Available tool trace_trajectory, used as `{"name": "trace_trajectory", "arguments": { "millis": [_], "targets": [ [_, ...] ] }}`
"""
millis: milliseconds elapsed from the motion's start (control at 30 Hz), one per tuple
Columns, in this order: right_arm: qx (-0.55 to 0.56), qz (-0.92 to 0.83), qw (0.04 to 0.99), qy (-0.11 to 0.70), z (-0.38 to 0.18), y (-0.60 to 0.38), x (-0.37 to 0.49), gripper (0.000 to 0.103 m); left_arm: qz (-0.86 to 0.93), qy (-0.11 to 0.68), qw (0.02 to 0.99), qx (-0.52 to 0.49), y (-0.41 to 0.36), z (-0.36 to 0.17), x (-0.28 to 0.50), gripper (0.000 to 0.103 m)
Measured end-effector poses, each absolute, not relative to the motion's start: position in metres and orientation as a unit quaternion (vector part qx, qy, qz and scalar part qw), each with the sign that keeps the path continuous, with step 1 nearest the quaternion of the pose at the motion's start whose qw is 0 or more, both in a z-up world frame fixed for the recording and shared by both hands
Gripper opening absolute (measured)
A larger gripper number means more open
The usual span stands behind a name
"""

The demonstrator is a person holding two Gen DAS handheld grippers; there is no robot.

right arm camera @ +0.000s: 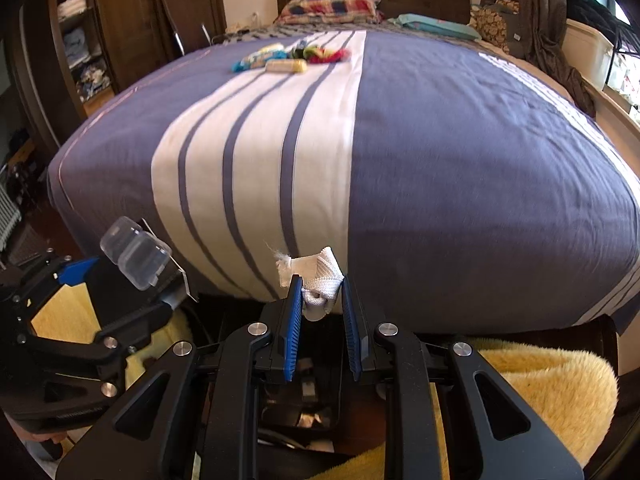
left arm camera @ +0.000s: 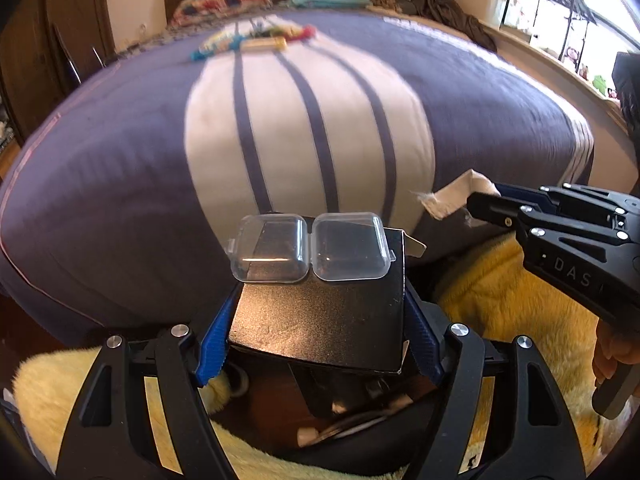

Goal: Collect trash
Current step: 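Lower both tools to the bin and release the box and cup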

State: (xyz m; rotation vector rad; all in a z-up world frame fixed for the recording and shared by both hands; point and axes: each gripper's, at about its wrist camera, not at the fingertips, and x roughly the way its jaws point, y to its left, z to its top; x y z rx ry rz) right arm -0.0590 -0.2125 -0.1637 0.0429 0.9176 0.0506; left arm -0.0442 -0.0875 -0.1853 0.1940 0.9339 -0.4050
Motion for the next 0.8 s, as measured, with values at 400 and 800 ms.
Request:
{"name": "trace_trajectory", "arguments": {
  "millis": [400,800],
  "targets": [
    [0.067,0.053,0.831,0.55,-0.244,-0.211,-0.035,0.021,-0.203,0.573,0.79,0.072,-0.095,-0.274,-0.016,0.071],
    [0.088,0.071,0.788,0.606,-0.282,-0.205,-0.008,0.025,-0.204,0.642,0.737,0.056,-0.095,-0.316,0.005,0.072]
  ]
}}
